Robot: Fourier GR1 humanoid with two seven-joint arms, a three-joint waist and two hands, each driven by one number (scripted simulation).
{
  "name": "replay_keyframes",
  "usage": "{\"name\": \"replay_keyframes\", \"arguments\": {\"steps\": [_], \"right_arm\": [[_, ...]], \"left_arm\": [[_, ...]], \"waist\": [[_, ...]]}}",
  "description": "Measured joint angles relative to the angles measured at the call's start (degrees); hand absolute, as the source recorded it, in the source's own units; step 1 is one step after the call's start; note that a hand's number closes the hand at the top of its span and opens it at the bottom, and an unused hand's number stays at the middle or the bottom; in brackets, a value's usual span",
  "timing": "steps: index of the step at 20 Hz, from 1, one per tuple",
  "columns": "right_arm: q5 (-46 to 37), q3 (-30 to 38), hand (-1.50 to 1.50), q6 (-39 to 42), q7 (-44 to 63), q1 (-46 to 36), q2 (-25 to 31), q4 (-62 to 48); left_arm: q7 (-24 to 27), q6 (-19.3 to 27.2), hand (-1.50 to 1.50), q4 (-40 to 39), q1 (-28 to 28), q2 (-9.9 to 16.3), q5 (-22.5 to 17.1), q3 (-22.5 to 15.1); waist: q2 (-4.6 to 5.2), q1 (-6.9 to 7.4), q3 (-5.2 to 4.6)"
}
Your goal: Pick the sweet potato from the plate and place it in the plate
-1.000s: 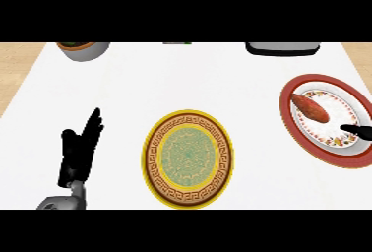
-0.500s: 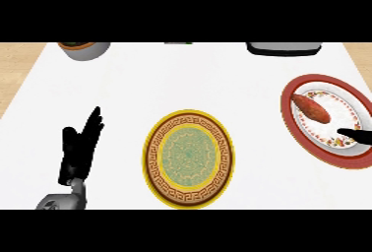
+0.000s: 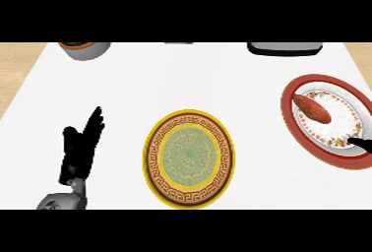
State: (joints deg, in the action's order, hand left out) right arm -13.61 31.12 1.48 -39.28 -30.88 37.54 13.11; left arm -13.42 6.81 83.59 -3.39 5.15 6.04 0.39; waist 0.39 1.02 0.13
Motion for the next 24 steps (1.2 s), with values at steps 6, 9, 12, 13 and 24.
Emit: {"name": "replay_keyframes", "arguments": {"steps": [6,9,12,13,24], "right_arm": [[0.83,0.42,-1.5,0.13,-1.72,1.75,2.58,-1.99],[1.65,1.01,-1.5,-0.09,-2.87,2.73,3.21,-2.66],[2.65,1.69,-1.5,0.85,-3.23,3.28,4.74,-3.02],[3.01,1.89,-1.5,0.67,-3.66,3.79,4.79,-3.06],[5.21,3.8,-1.5,-1.41,-3.95,6.06,7.44,-4.63]], "left_arm": [[-0.39,-0.28,0.0,2.26,1.34,-0.19,0.12,-0.44],[0.45,0.01,0.0,1.9,1.87,-0.67,0.4,-0.61],[0.29,0.07,0.0,1.23,1.01,-0.78,0.5,-0.45],[0.4,-0.13,0.0,1.06,0.97,-0.7,0.44,-0.38],[0.46,-0.9,0.0,1.03,0.79,-0.08,0.08,0.38]], "waist": [[0.06,0.18,0.05],[0.08,0.17,0.06],[0.09,0.11,0.06],[0.07,0.07,0.05],[0.22,0.41,0.16]]}}
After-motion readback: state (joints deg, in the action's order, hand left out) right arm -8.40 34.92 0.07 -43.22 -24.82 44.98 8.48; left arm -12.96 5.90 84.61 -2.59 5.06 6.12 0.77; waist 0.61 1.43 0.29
